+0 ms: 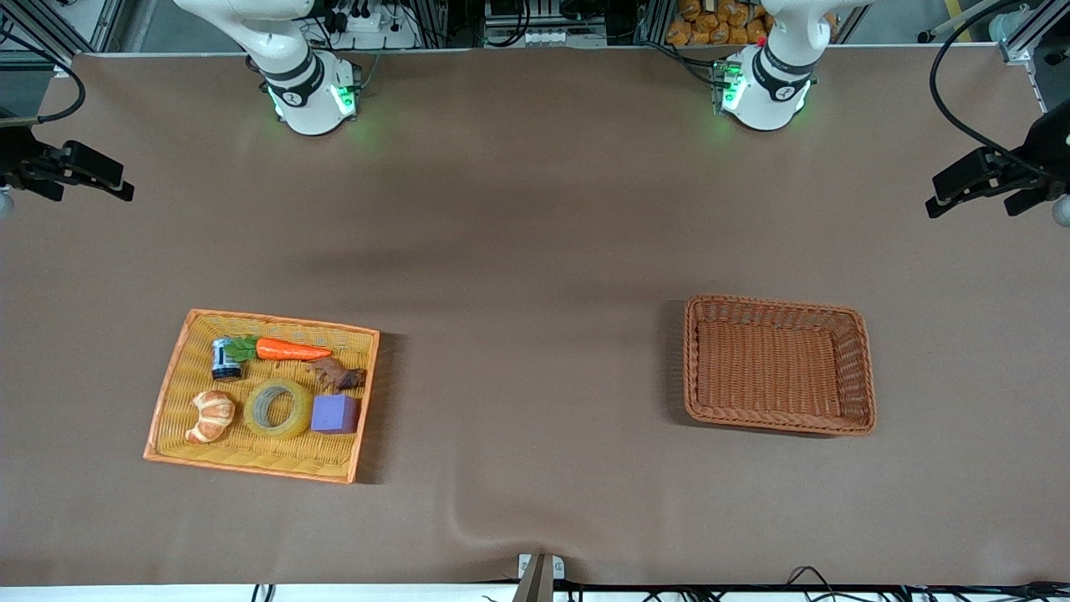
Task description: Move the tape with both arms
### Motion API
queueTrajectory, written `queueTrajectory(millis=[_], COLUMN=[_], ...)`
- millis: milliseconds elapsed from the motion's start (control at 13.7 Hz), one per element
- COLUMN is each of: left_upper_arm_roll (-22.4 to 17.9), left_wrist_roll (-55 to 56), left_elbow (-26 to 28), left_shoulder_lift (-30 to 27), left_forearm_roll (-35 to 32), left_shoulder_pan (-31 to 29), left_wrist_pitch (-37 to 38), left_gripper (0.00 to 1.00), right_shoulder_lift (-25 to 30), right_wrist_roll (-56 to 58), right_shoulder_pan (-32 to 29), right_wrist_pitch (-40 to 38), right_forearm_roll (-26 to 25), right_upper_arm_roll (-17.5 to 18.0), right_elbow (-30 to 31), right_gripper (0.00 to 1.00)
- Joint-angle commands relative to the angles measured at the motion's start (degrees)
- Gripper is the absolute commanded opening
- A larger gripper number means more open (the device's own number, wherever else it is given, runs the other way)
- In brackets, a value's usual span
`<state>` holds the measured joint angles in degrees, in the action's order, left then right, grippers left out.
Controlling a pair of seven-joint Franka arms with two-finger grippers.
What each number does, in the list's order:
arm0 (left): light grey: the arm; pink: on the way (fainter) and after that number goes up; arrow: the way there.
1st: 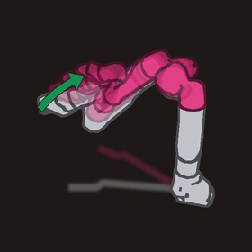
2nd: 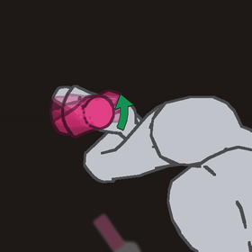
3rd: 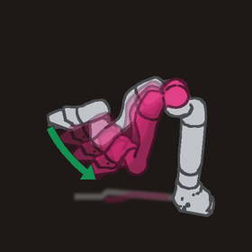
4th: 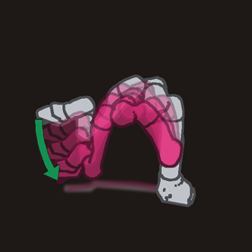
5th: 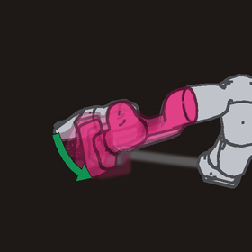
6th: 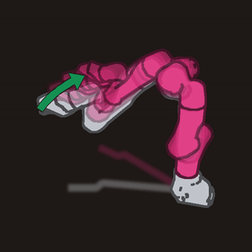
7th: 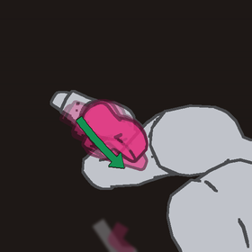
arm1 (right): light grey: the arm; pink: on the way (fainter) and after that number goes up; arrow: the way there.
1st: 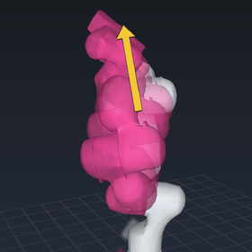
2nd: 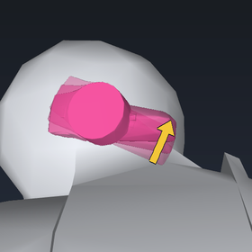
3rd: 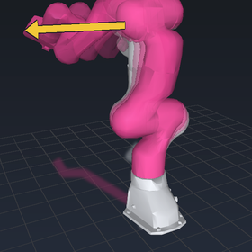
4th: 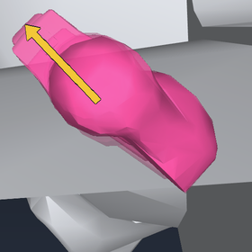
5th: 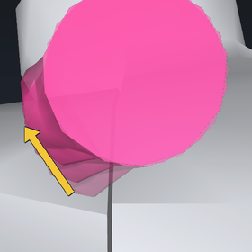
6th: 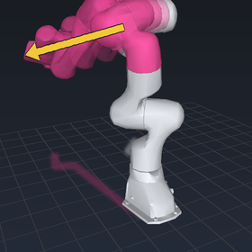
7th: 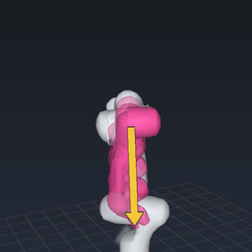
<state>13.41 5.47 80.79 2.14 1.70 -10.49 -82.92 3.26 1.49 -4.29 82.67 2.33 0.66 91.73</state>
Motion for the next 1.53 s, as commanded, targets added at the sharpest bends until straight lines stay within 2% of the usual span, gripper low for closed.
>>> queueTrajectory(millis=[0,438,1458], left_upper_arm_roll=[-0.22,0.13,0.48], left_wrist_roll=[-1.61,-1.52,-1.96], left_elbow=[-1.95,-1.95,-1.95], left_shoulder_lift=[0.49,0.4,-0.03], left_forearm_roll=[0.68,-2.48,-2.4], left_shoulder_pan=[0.3,0.65,0.04], left_wrist_pitch=[3.1,4.7,4.34], left_gripper=[1.0,1.0,1.0], right_shoulder_lift=[0.35,-0.44,-2.64], right_wrist_roll=[0.44,0.44,2.29], right_shoulder_pan=[0.33,-0.55,-0.46], right_wrist_pitch=[-0.32,0.21,2.93], right_forearm_roll=[0.31,0.14,0.4], right_upper_arm_roll=[-0.48,-0.39,-0.13], right_elbow=[-0.15,-0.32,-0.06], right_gripper=[1.0,1.0,1.0])
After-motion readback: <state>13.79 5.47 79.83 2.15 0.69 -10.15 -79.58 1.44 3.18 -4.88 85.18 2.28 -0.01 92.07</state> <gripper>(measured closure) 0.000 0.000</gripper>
